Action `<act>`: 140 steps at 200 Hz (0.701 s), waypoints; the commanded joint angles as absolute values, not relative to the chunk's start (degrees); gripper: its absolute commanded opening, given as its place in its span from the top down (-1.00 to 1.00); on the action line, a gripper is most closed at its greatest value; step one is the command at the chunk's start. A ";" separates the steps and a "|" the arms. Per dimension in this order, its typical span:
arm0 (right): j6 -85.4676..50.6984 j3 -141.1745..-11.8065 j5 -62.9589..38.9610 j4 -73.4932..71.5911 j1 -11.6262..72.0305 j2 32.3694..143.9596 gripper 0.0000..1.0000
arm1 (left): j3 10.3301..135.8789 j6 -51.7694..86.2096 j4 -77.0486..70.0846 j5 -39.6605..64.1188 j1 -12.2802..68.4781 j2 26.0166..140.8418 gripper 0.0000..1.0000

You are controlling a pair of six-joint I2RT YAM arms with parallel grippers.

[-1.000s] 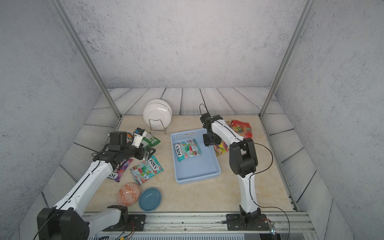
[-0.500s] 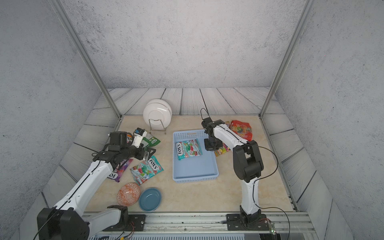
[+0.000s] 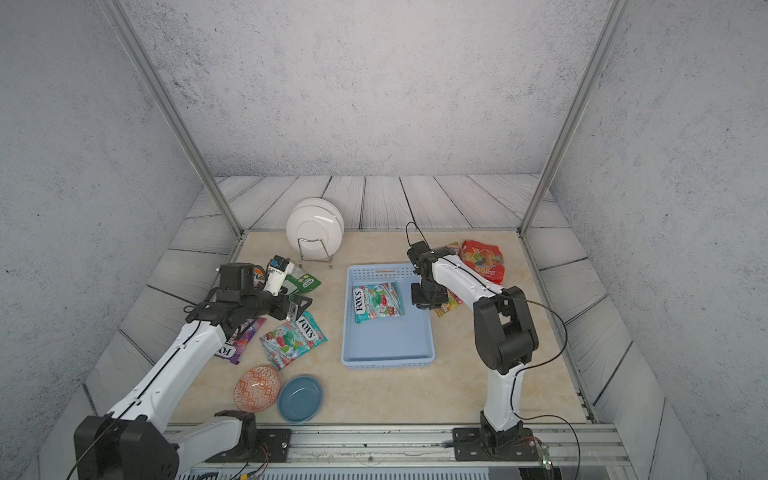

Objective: Put the candies in the basket
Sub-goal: Move the basket to the center of the board.

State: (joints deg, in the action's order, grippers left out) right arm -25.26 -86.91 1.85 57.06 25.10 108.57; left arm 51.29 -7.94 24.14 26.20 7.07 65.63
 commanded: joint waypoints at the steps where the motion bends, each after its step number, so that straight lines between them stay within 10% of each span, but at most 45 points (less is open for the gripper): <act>1: -25.31 -88.45 2.11 59.66 25.21 102.61 0.34 | 51.88 -8.69 23.79 27.10 6.53 64.95 -0.97; 140: -27.24 -89.52 -8.38 50.08 34.33 105.92 -0.08 | 51.23 -8.00 23.12 30.03 7.12 66.22 -0.97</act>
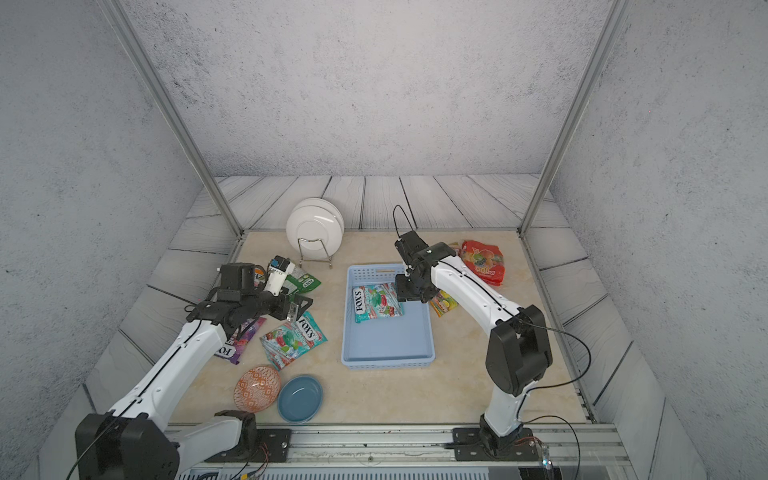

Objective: Put the candies in the basket
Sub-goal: Move the basket to the center of the board, then adjust the candy in the basket.

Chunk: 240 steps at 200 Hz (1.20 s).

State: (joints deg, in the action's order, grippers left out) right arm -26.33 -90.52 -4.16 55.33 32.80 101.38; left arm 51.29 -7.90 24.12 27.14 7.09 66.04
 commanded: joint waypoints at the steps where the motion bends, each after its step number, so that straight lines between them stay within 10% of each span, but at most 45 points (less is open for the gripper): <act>1: -27.28 -89.45 -8.63 49.87 34.30 106.09 -0.08 | 51.19 -8.00 23.07 30.17 7.17 66.25 -0.97; 240: -37.95 -92.07 -19.06 34.27 38.63 125.51 0.21 | 50.92 -6.32 22.30 31.04 10.72 69.59 -0.97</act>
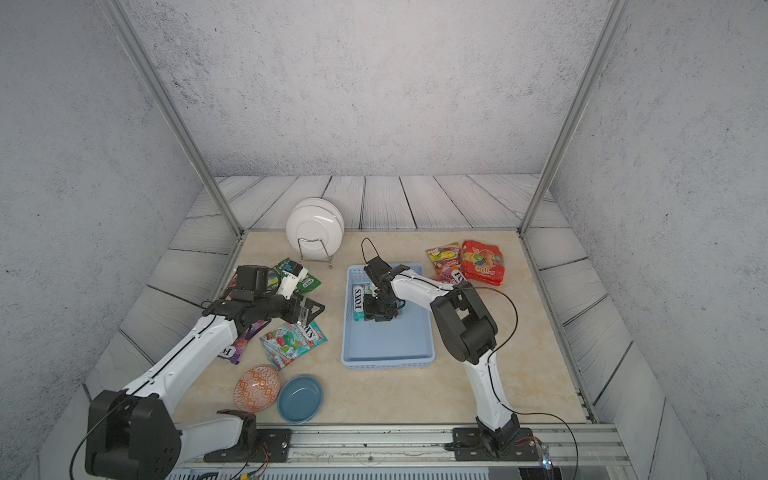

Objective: Put the candies in the basket
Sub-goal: Adjust the candy in the basket.

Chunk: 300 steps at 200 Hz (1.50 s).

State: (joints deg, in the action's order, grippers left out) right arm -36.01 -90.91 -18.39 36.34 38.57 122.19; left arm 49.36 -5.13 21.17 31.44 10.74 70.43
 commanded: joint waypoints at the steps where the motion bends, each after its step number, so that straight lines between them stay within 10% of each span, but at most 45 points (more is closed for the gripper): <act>1: -38.00 -92.18 -19.07 34.36 38.61 125.60 0.21 | 50.99 -6.32 22.40 30.99 10.72 69.60 -0.97; 159: -27.70 -85.28 -8.73 44.03 38.68 100.25 0.07 | 52.12 -10.49 25.34 25.37 7.67 68.81 -0.97; 300: -10.91 -70.21 16.21 43.59 38.54 71.42 -0.62 | 56.98 -15.11 30.35 22.19 0.92 72.45 -0.97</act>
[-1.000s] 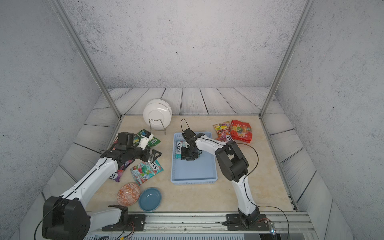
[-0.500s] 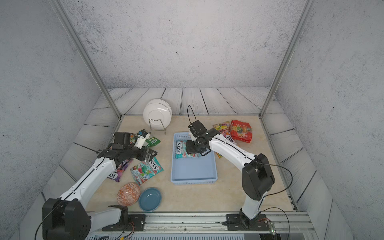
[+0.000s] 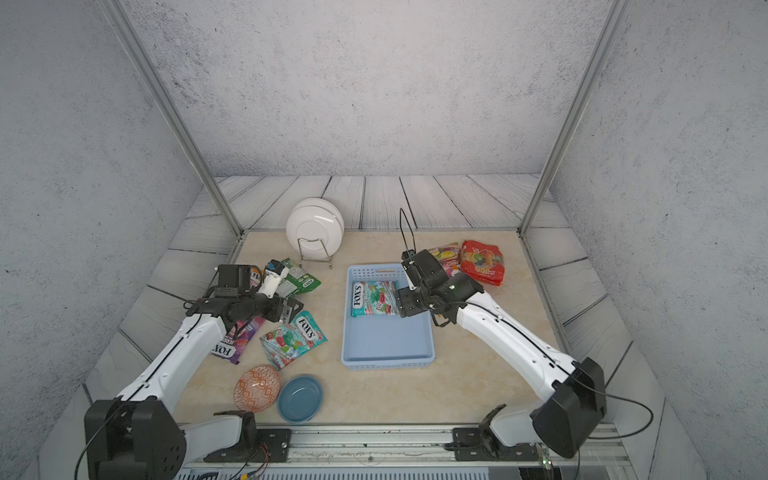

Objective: Put the candies in the basket
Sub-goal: Adjust the candy in the basket, then pick up the candy at the center of the board.

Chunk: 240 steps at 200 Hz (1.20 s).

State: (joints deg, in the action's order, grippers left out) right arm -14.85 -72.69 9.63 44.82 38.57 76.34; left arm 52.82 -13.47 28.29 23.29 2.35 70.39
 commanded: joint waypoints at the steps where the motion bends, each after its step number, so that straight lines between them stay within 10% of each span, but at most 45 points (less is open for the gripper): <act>1: -10.82 -70.04 16.32 43.55 38.56 71.22 -0.62 | 57.06 -15.11 30.38 22.17 0.86 72.52 -0.97; 240: 6.39 -42.97 31.30 20.96 38.51 42.10 -0.99 | 65.30 -34.13 51.58 19.77 -2.32 87.20 -0.94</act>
State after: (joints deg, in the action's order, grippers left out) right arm 5.41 -43.35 30.28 22.44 38.50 43.29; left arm 62.19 -29.28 47.29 18.06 -1.50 85.27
